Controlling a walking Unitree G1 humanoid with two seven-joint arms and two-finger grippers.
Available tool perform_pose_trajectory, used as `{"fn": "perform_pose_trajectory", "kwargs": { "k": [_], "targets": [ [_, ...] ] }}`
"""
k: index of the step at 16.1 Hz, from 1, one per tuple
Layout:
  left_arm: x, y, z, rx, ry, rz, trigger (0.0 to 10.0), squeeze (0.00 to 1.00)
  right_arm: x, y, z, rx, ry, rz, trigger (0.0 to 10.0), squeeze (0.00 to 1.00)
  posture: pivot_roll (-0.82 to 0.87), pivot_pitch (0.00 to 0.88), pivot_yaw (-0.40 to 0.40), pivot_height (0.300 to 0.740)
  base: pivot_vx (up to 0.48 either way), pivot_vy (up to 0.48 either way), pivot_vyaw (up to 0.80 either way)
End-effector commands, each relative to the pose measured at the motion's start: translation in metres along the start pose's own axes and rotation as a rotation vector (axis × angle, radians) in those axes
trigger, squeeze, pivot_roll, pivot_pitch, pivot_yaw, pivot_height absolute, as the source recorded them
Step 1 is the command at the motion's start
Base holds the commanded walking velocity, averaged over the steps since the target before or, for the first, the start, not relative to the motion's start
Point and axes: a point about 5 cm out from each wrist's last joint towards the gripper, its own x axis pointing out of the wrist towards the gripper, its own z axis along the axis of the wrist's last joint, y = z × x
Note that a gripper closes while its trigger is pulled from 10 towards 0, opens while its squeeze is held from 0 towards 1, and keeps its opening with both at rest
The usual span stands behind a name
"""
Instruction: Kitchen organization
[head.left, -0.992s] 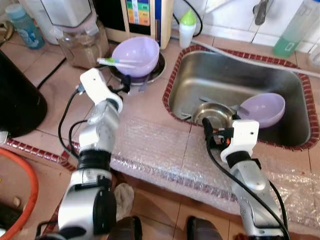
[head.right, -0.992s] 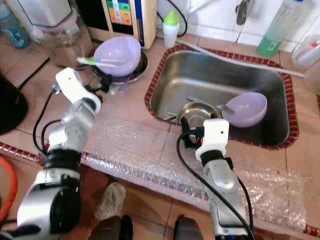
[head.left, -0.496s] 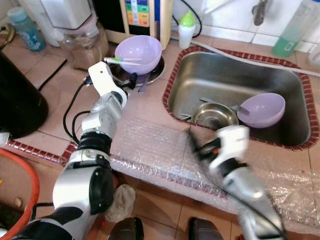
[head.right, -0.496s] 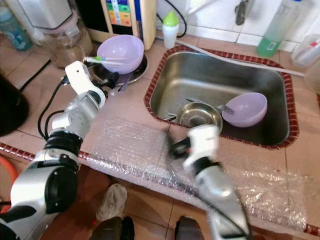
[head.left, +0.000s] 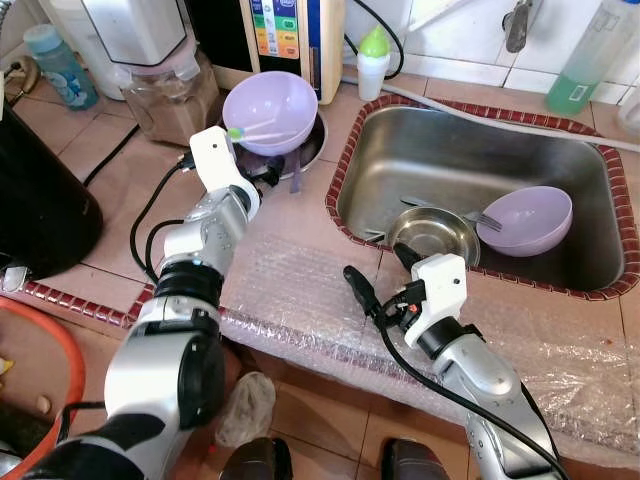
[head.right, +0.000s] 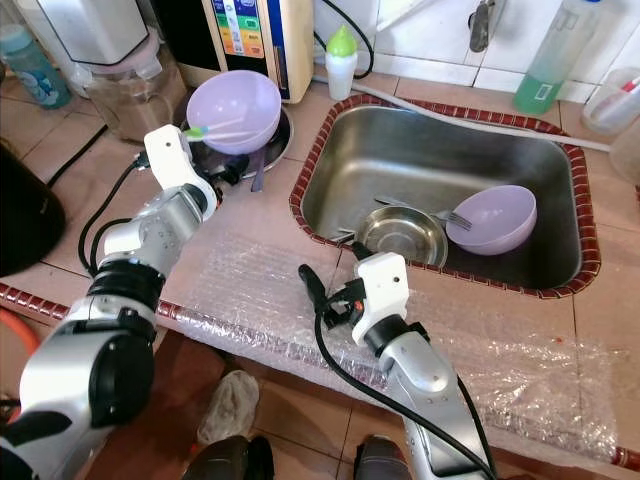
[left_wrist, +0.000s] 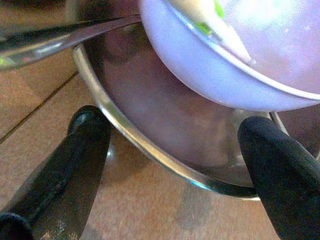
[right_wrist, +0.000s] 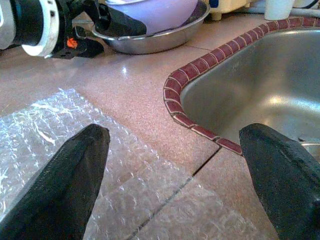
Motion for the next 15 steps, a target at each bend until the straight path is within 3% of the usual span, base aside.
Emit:
{"fn": "perform_pose_trajectory", "kwargs": {
  "k": [1, 11, 15],
  "targets": [
    [-0.003, 0.01, -0.026, 0.027, 0.126, 0.022, 10.0, 0.0, 0.002, 0.004, -0.003, 0.006, 0.013, 0.022, 10.0, 0.0, -0.11, 0.133, 0.11, 0.74, 0.0, 0.0, 0.0],
    [-0.035, 0.024, -0.03, 0.105, 0.179, -0.003, 10.0, 0.0, 0.013, 0.001, 0.002, 0.005, -0.005, 0.071, 10.0, 0.0, -0.07, 0.097, 0.11, 0.74, 0.0, 0.0, 0.0],
    [-0.058, 0.032, -0.032, 0.124, 0.194, 0.009, 10.0, 0.0, 0.019, -0.002, 0.003, 0.0, -0.014, 0.091, 10.0, 0.0, -0.05, 0.075, 0.106, 0.74, 0.0, 0.0, 0.0]
  ]
}}
